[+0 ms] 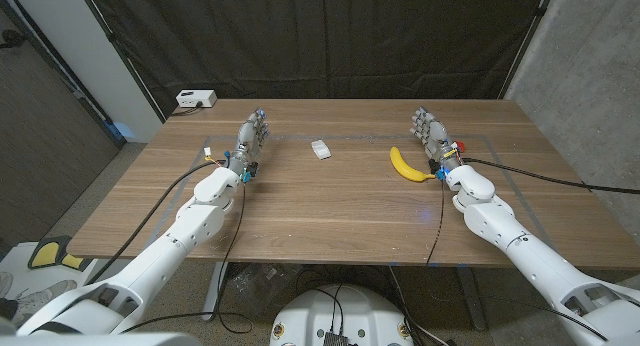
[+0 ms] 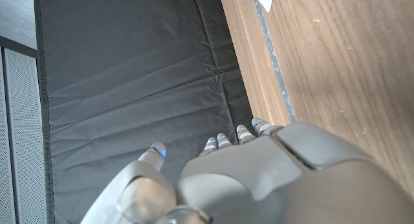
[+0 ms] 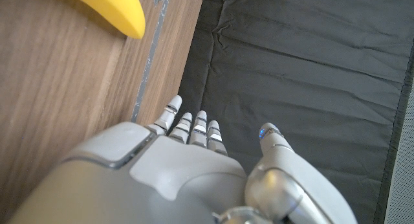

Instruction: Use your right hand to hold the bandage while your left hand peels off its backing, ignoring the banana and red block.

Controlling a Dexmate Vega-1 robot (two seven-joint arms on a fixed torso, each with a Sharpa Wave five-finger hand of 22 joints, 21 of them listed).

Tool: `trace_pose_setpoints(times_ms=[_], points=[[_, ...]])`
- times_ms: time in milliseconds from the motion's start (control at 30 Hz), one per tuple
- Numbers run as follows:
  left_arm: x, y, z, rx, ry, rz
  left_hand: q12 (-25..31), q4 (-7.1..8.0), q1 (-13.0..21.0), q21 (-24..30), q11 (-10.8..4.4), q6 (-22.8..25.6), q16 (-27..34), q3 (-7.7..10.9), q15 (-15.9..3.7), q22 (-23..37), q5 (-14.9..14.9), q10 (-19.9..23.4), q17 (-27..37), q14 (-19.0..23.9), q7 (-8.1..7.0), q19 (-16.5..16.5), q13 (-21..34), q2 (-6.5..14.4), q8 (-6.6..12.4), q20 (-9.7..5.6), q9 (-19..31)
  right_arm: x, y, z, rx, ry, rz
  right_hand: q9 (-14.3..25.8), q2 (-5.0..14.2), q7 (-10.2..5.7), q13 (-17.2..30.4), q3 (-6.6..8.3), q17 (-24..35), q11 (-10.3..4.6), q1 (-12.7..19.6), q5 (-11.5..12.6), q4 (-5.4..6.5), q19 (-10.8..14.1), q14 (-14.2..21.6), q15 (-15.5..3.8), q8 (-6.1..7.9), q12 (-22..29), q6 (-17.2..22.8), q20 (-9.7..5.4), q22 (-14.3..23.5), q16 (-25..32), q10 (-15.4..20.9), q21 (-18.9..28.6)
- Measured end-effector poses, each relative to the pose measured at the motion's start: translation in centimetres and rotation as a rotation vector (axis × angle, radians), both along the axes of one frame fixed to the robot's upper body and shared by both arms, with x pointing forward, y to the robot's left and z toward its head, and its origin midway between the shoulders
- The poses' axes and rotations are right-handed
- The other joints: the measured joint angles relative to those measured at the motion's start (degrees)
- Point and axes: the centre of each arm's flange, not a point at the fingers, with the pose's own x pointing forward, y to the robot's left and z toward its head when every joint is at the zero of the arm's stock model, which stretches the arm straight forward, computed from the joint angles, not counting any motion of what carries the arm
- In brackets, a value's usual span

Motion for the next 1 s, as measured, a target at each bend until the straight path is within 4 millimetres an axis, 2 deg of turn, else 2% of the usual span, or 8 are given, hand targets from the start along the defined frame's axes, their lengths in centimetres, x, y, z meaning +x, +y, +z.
trace_pose_setpoints(times_ms=[100, 167, 233, 333, 433, 567, 767, 1000], points=[[0.0, -0.1, -0.1, 0.003, 0.004, -0.004, 2.5, -0.43, 0.0, 1.2, 1.32, 0.2, 1.1, -0.43, 0.00, 0.0, 0.7, 0.0, -0.1, 0.0, 0.79, 0.0, 0.5, 0.0, 1.81, 0.00, 0.2, 0.0, 0.0, -0.1, 0.000, 0.001, 0.000, 0.3, 0.00, 1.09, 0.2, -0.41, 0.1, 1.68, 0.0, 0.2, -0.41, 1.1, 3.3, 1.26, 1.17, 1.8, 2.4, -0.01, 0.2, 1.3, 4.4, 0.2], [0.1, 0.2, 0.1, 0.008, 0.005, 0.001, 4.2, -0.90, 0.6, 1.8, 2.22, 0.2, 1.4, -0.91, 0.00, 0.0, 1.0, 0.1, -0.2, 0.0, 1.93, 0.7, 0.9, 0.5, 3.10, -0.08, 0.5, 0.0, -0.1, -0.1, -0.003, 0.000, -0.010, 0.5, 0.21, 1.61, 0.6, -0.47, 0.5, 3.09, 0.5, 0.4, -1.34, 3.0, 7.5, 2.46, 1.83, 3.3, 4.5, -0.10, 0.3, 2.6, 8.2, 0.2], [0.2, 0.3, 0.1, 0.012, 0.006, 0.002, 4.9, -1.41, 1.6, 2.0, 2.50, 0.2, 1.4, -1.61, 0.00, 0.0, 1.0, 1.2, -0.2, 0.0, 2.05, 1.6, 1.3, 0.5, 3.86, -0.10, 0.7, 0.0, -0.1, -0.1, -0.008, 0.000, -0.021, 0.5, -0.36, 1.69, 1.0, -0.33, 0.5, 3.82, 1.8, 0.6, -2.71, 3.9, 9.5, 2.88, 2.04, 3.9, 5.4, 0.00, 0.3, 3.1, 9.5, 0.1], [0.2, 0.2, 0.1, 0.021, 0.005, -0.001, 4.0, -2.62, 3.0, 1.9, 2.45, 0.2, 0.7, -2.82, 0.00, 0.1, 1.0, 0.4, -0.2, 0.0, -0.03, 1.6, 1.3, -0.8, 2.96, -0.10, 0.7, -0.1, 0.0, 0.0, -0.021, -0.003, -0.025, 0.8, -1.04, 1.16, 1.1, -0.06, 0.5, 2.95, 4.5, 1.0, -5.18, 3.9, 8.6, 2.31, 1.30, 3.0, 3.5, -0.01, 0.3, 2.1, 7.1, -1.1], [0.4, 0.3, 0.2, 0.033, 0.007, -0.001, 3.0, -3.09, 3.4, 1.7, 2.56, 0.2, 0.4, -3.29, 0.00, 0.2, 1.0, 0.1, -0.2, 0.0, -1.84, 1.6, 1.3, -1.5, 2.08, -0.10, 0.6, -0.2, 0.2, 0.2, -0.067, -0.004, -0.059, 0.7, -0.46, 0.66, 1.1, 0.64, 0.5, 2.11, 6.1, 1.4, -6.51, 3.6, 7.7, 1.56, 1.15, 2.5, 2.5, -0.11, 0.3, 1.5, 5.9, -1.4], [0.6, 0.2, 0.2, 0.046, 0.008, -0.005, 3.0, -3.16, 3.2, 1.7, 2.56, 0.1, 0.4, -3.35, 0.00, 0.3, 1.0, 0.1, -0.2, 0.0, -2.37, 2.2, 1.3, -1.6, 2.08, 0.53, 0.6, -0.6, 0.8, 0.9, -0.142, -0.007, -0.100, 0.6, 0.48, 0.27, 1.1, 1.84, 0.4, 2.42, 8.9, 1.9, -8.03, 3.6, 8.0, 1.89, 1.15, 2.5, 2.7, -0.10, 0.3, 1.5, 6.2, -1.8], [0.8, 0.3, 0.3, 0.060, 0.009, -0.007, 3.0, -3.32, 3.8, 2.2, 3.10, -0.1, 0.4, -3.51, 0.00, 0.2, 1.0, 0.0, -0.2, 0.0, -2.71, 3.7, 1.3, -2.1, 2.08, 2.92, 0.6, -1.1, 1.8, 2.0, -0.250, -0.020, -0.161, 0.6, 1.35, -0.19, 1.1, 2.44, 0.5, 3.03, 10.3, 2.6, -8.63, 4.2, 9.0, 2.45, 1.83, 2.7, 4.4, 0.52, 0.5, 1.5, 6.8, -1.8], [0.9, 0.3, 0.4, 0.073, 0.010, -0.014, 3.0, -3.48, 3.8, 2.6, 3.10, 0.2, 0.7, -3.67, 0.00, 0.2, 1.0, 0.0, -0.2, 0.0, -3.07, 4.6, 1.3, -2.1, 2.54, 3.80, 0.6, -1.9, 3.6, 3.7, -0.369, -0.064, -0.206, 0.6, 1.43, -0.74, 1.0, 2.44, 0.5, 3.31, 10.3, 2.8, -8.63, 4.6, 9.6, 2.43, 2.04, 2.9, 5.0, 0.52, 0.5, 1.9, 7.6, -1.8]])
